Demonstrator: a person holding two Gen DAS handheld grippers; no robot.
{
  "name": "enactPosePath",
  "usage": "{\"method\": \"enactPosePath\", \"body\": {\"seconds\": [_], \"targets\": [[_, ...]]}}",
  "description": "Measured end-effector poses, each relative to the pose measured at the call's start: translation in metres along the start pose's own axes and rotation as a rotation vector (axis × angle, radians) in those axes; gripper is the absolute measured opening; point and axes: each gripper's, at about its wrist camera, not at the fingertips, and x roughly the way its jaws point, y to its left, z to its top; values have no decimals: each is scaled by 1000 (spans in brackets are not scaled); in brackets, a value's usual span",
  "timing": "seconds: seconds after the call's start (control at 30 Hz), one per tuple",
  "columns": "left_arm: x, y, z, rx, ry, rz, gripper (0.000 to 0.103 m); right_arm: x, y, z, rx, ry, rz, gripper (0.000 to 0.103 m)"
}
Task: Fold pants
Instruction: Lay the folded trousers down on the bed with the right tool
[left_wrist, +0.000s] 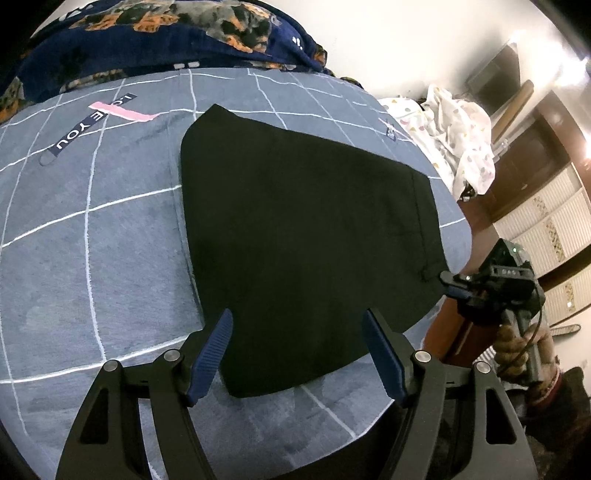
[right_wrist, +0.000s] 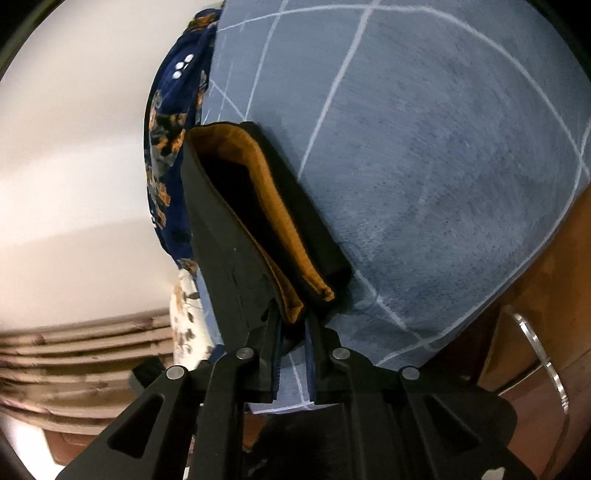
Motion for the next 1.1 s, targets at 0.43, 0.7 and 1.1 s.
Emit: {"method": "enactPosePath", "body": {"seconds": [0.43, 0.7, 1.1], "targets": [[5, -11, -9, 95, -35, 87, 73, 0, 14, 0, -49, 7, -72, 11], [6, -15, -11, 140, -51, 146, 73, 1, 36, -4, -156, -13, -213, 13], [6, -12, -11, 145, -62, 194, 73, -6, 63, -10, -280, -80, -340, 35]]}}
